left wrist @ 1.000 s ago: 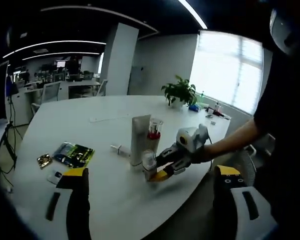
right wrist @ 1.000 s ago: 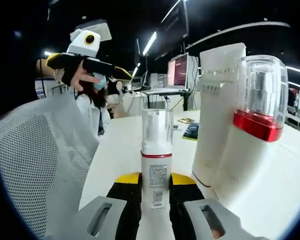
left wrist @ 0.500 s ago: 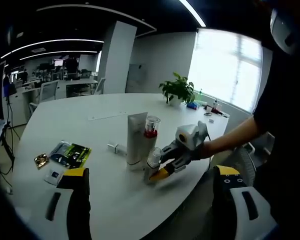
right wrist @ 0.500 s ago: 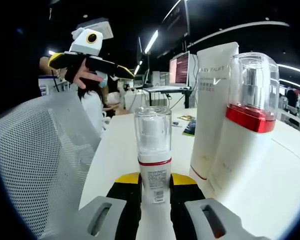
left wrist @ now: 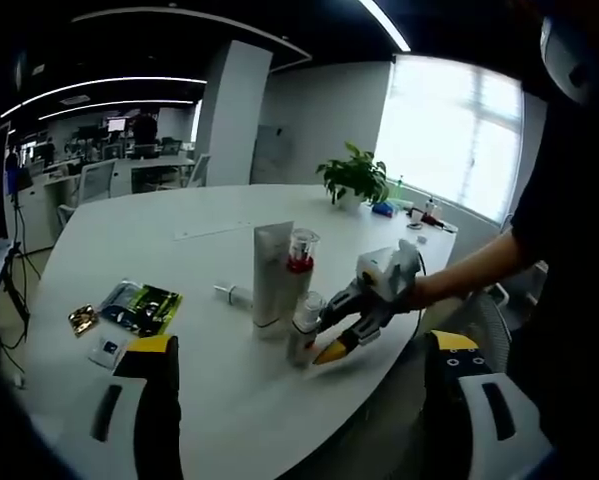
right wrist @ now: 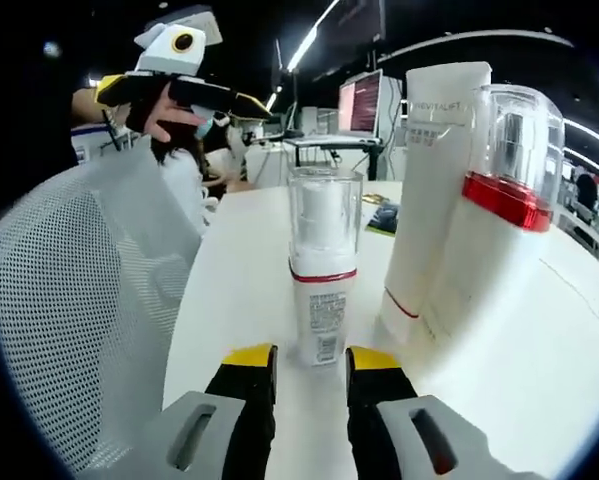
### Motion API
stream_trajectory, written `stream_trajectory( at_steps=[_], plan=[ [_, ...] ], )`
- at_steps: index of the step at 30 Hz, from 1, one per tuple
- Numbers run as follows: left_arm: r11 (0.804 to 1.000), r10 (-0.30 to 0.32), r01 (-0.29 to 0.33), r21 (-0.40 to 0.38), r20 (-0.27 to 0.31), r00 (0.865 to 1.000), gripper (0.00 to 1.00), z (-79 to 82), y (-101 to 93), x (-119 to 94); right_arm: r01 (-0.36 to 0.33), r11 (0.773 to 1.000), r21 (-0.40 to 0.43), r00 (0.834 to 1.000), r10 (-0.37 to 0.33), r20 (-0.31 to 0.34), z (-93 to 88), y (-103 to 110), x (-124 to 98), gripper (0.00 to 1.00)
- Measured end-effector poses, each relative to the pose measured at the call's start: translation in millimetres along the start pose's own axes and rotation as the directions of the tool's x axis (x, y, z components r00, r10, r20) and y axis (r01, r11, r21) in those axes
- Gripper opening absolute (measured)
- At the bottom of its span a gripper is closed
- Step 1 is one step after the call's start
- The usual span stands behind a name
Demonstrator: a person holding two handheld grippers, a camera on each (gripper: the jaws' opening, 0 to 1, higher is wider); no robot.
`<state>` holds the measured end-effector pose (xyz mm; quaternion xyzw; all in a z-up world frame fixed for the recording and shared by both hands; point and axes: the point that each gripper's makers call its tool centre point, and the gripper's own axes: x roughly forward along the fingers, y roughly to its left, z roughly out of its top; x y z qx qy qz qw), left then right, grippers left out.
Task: Arrange the skincare products in the storage area until every visible bottle or jar stands upright without overlapping.
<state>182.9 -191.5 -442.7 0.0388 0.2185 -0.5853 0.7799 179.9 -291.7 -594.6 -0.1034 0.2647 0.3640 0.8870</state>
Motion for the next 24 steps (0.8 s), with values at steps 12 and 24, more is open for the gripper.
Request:
stream_trajectory(
  at_steps=[12,24],
  plan=[
    [1.0,0.016,-0.016,-0.012,-0.002,1.0,0.95,-7.7,6.0,-6,0.041,0.999,-0.02,0.999,-0.042,-0.027,0.7,-12,18,0.12],
    [1.0,0.015,-0.016,-0.02,-0.012,1.0,0.94,-10.8,9.4,-5,-0.021,0.995,-0.097,0.999,0.018,-0.031,1.9,-24,23,0.1]
  ],
)
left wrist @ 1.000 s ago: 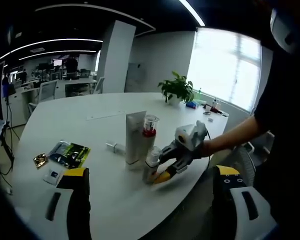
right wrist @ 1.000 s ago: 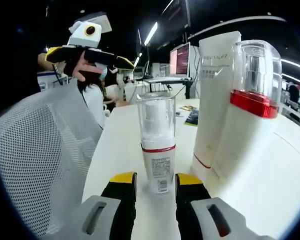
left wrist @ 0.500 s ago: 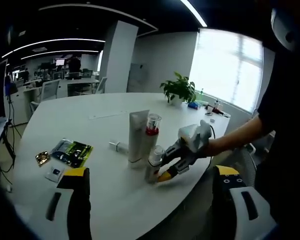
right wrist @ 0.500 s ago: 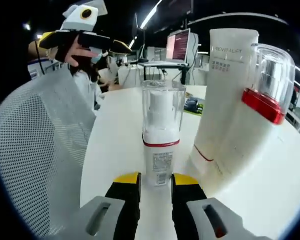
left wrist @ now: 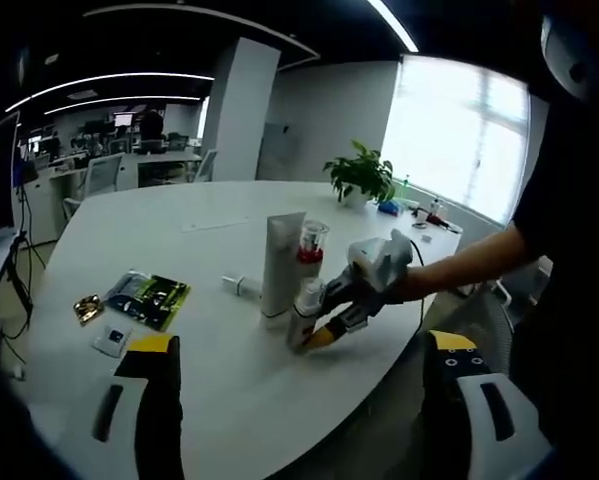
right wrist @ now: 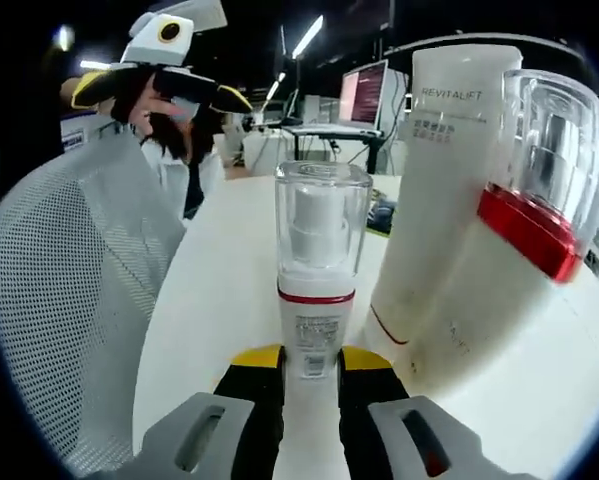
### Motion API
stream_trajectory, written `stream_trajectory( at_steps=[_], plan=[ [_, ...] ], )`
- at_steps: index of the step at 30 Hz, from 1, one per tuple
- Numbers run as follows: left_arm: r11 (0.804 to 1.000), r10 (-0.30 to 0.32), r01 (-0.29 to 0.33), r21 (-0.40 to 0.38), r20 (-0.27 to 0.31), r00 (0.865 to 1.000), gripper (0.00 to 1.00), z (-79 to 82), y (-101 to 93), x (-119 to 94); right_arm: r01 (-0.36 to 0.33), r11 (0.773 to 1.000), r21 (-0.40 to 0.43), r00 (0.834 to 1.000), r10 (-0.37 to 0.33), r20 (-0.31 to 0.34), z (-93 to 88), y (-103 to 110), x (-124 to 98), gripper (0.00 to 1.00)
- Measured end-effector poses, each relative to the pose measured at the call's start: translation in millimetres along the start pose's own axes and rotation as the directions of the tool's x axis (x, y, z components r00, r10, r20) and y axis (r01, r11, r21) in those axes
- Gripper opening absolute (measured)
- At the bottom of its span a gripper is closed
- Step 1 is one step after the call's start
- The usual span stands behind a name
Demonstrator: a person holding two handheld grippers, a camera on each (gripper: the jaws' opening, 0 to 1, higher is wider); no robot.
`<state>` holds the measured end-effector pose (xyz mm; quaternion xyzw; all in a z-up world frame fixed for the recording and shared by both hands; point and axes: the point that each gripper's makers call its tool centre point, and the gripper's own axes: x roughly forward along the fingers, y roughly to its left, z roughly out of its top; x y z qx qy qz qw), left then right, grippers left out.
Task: Arrange the skincare products in the storage area until every visible bottle or jar stands upright without overlapping.
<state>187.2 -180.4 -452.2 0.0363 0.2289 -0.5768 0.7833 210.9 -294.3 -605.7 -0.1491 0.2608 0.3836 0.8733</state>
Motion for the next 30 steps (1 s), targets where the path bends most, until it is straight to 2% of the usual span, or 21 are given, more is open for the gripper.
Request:
stream_trajectory(
  at_steps=[5,12,16,18,20,23,25,27,30],
  plan=[
    [1.0,-0.004,0.004,0.0,0.0,1.0,0.94,0.4,1.3,2,-0.016,0.999,-0.037,1.0,0.016,-0.015,0.3,-2,2,0.11],
    [1.0,-0.003,0.003,-0.002,-0.006,1.0,0.94,-0.5,3.9,3,-0.04,0.999,-0.029,0.999,0.04,-0.019,-0.9,0,3,0.13],
    [1.0,-0.005,0.005,-0.003,-0.004,1.0,0.94,0.4,4.1,4,-0.003,1.0,0.018,1.0,0.004,-0.029,-3.9,-2,-2,0.16],
    [1.0,-0.007,0.007,-0.002,-0.003,1.0,0.94,1.2,3.6,5,0.036,0.996,0.083,0.998,-0.032,-0.045,-6.8,-3,-9,0.16],
    [1.0,-0.009,0.009,-0.004,0.003,1.0,0.94,2.3,3.8,5,0.082,0.984,0.156,0.992,-0.067,-0.103,-15.3,-3,-14,0.15],
    [1.0,-0.008,0.008,-0.008,0.008,1.0,0.94,1.8,5.7,5,0.141,0.971,0.195,0.981,-0.11,-0.161,-16.7,2,-21,0.14],
    [1.0,-0.009,0.009,-0.013,0.012,1.0,0.94,1.4,6.3,6,0.178,0.942,0.286,0.977,-0.134,-0.166,-9.9,10,-23,0.13],
    [1.0,-0.011,0.011,-0.015,0.013,1.0,0.94,1.0,6.1,7,0.21,0.919,0.335,0.974,-0.167,-0.155,-6.7,11,-21,0.12],
    [1.0,-0.017,0.017,-0.015,0.016,1.0,0.94,2.0,4.2,8,0.256,0.881,0.399,0.963,-0.197,-0.182,-6.6,15,-16,0.12]
  ],
)
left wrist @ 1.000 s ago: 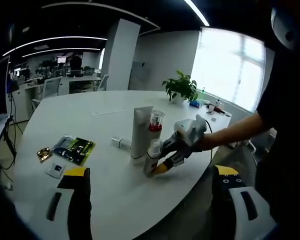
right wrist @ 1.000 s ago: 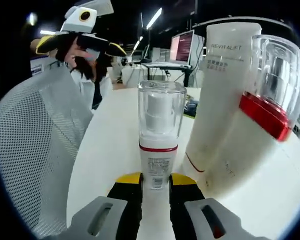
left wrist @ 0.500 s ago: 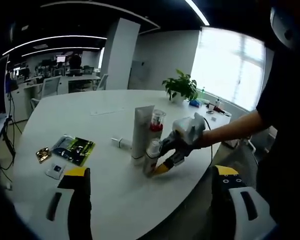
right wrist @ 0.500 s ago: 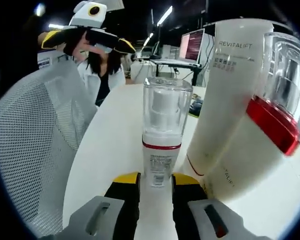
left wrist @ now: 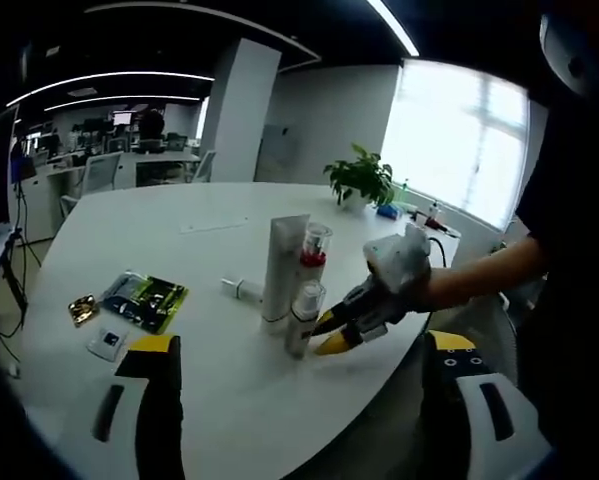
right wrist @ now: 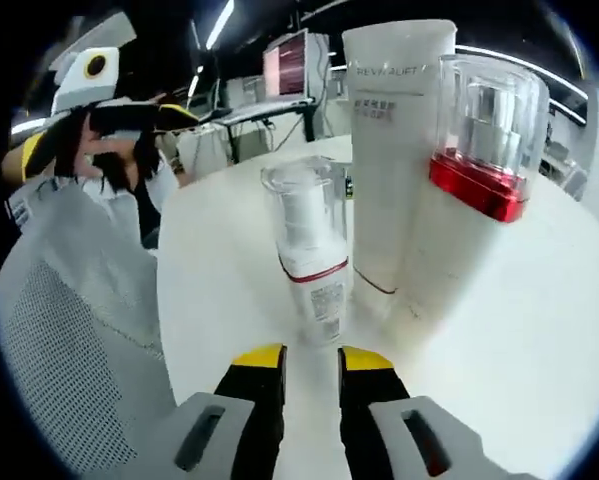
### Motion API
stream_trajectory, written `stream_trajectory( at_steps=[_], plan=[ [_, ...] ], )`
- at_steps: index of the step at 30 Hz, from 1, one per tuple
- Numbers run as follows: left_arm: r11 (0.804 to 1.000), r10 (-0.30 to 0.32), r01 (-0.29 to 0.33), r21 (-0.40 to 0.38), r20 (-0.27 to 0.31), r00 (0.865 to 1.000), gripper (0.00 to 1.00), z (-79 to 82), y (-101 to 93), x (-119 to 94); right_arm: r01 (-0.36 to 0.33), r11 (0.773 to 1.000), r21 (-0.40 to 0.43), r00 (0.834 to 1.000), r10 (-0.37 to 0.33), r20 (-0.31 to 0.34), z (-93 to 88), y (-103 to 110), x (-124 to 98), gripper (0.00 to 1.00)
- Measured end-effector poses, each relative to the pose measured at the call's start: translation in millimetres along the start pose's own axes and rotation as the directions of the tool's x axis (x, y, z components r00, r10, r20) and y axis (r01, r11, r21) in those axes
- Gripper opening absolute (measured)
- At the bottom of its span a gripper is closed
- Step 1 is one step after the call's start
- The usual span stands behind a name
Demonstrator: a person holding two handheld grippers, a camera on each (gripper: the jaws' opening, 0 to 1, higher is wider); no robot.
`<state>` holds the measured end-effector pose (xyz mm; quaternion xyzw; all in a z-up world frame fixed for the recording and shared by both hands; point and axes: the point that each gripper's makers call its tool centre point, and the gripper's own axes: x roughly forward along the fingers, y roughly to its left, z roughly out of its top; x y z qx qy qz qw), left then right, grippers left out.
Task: Arrange the skincare products in the storage area until every visible bottle or jar stands upright without overlapping.
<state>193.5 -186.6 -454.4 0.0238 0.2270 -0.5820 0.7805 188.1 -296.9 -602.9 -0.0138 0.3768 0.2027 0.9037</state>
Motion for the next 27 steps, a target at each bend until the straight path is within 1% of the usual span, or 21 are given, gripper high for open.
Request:
stream_trajectory(
  at_steps=[1,2,3,7,10,16,23,24,25,27],
  plan=[
    [1.0,-0.002,0.002,0.0,0.003,1.0,0.94,0.3,-0.6,0,0.025,0.999,0.022,1.0,-0.025,0.016,3.5,-1,3,0.12],
    [1.0,-0.002,0.002,-0.001,0.003,1.0,0.94,0.3,-0.6,-1,0.026,0.999,0.043,0.999,-0.027,0.019,4.3,1,4,0.12],
    [1.0,-0.002,0.002,-0.002,0.003,1.0,0.94,-0.4,-0.1,-2,0.035,0.998,0.049,0.999,-0.036,0.015,4.3,3,5,0.13],
    [1.0,-0.002,0.002,-0.002,0.001,1.0,0.93,-2.0,0.9,-5,0.078,0.995,0.063,0.997,-0.079,0.013,5.7,-2,7,0.11],
    [1.0,0.001,-0.001,-0.007,0.001,1.0,0.93,-3.4,2.1,-7,0.091,0.993,0.078,0.995,-0.093,0.018,7.7,-4,9,0.1],
    [1.0,-0.003,0.003,-0.008,0.001,1.0,0.93,-5.3,2.6,-8,0.095,0.992,0.081,0.995,-0.097,0.017,8.6,-8,11,0.1],
    [1.0,-0.008,0.008,-0.002,0.0,1.0,0.93,-3.9,3.4,-6,0.097,0.992,0.081,0.995,-0.099,0.021,10.0,-11,7,0.11],
    [1.0,-0.009,0.009,-0.002,0.0,1.0,0.93,-3.7,3.6,-6,0.09,0.992,0.094,0.995,-0.093,0.03,11.4,-10,6,0.12],
    [1.0,-0.011,0.011,-0.004,0.0,1.0,0.93,-3.5,3.5,-6,0.082,0.99,0.112,0.995,-0.087,0.039,12.8,-9,5,0.15],
    [1.0,-0.012,0.012,-0.008,-0.004,1.0,0.92,-3.2,3.1,-6,0.075,0.989,0.124,0.996,-0.08,0.036,12.6,-8,0,0.2]
  ],
)
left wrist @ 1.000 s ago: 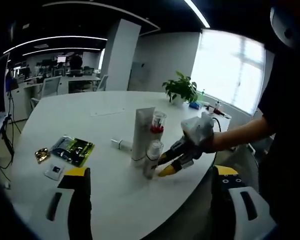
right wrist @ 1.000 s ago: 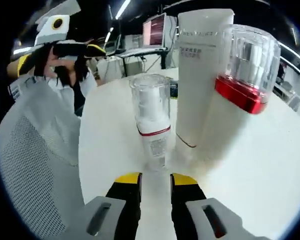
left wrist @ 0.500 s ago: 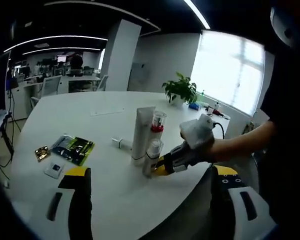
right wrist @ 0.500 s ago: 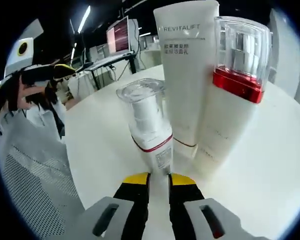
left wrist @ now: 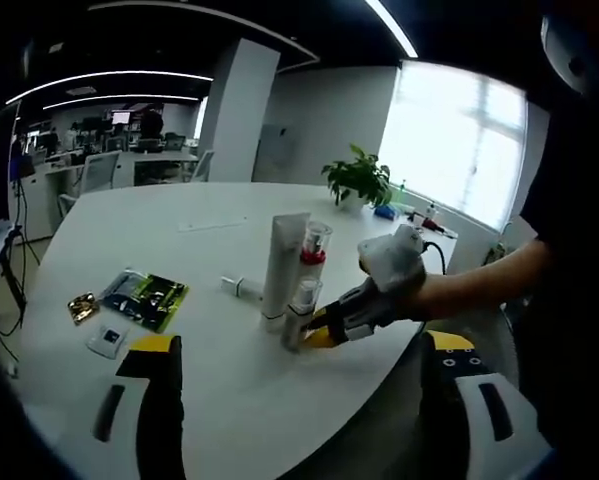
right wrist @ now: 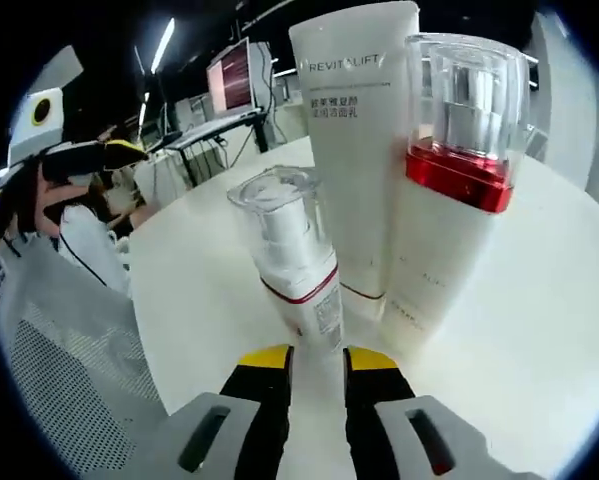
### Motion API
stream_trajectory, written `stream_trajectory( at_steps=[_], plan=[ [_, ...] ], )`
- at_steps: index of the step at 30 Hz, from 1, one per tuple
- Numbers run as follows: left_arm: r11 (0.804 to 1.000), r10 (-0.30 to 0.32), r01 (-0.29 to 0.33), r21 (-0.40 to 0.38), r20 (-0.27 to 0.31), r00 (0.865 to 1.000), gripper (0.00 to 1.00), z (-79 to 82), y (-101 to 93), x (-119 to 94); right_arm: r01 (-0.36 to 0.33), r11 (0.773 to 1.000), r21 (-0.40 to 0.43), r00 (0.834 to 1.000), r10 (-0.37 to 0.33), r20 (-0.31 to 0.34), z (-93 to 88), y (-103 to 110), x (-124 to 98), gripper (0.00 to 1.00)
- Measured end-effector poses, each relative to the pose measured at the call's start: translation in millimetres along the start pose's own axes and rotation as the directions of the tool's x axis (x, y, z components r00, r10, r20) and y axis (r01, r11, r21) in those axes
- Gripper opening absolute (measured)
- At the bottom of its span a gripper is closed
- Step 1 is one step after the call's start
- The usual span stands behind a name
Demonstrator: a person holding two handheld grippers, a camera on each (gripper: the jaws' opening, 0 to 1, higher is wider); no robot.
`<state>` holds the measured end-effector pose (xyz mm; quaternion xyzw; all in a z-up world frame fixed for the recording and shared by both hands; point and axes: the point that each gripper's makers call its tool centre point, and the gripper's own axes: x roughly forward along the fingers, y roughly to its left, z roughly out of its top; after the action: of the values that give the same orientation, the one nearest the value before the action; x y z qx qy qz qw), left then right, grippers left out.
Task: Arrange the skincare products in the storage area until every visible bottle or jar stands upright without overlapping.
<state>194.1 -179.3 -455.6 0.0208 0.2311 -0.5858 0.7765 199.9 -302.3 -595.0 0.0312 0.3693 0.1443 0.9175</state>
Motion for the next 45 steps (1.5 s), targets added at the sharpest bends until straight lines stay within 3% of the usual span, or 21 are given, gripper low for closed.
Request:
stream_trajectory(
  at_steps=[5,14,25,28,37,45],
  plan=[
    [1.0,-0.001,0.001,0.005,-0.036,0.999,0.88,-2.3,-1.0,1,0.008,0.999,0.035,1.0,-0.009,0.007,-1.0,-3,-10,0.25],
    [1.0,-0.001,0.0,-0.011,-0.03,1.0,0.89,2.9,-4.0,-3,0.006,0.997,0.074,1.0,-0.006,0.011,-9.4,0,-35,0.32],
    [0.999,0.02,-0.021,-0.037,-0.025,0.999,0.88,6.5,-1.1,-11,0.022,0.995,0.098,0.995,-0.031,0.099,-0.5,-2,-78,0.46],
    [0.999,0.025,-0.026,-0.037,-0.026,0.999,0.88,7.1,-1.0,-11,0.035,0.996,0.078,0.989,-0.045,0.138,4.7,-2,-88,0.5],
    [0.999,0.023,-0.024,-0.047,-0.025,0.999,0.88,6.7,-5.4,-14,0.053,0.991,0.12,0.979,-0.076,0.19,9.7,0,-118,0.62],
    [0.998,0.026,-0.027,-0.062,-0.014,1.0,0.89,7.0,-4.6,-19,0.087,0.989,0.12,0.949,-0.119,0.291,21.2,-10,-151,0.74]
  ],
)
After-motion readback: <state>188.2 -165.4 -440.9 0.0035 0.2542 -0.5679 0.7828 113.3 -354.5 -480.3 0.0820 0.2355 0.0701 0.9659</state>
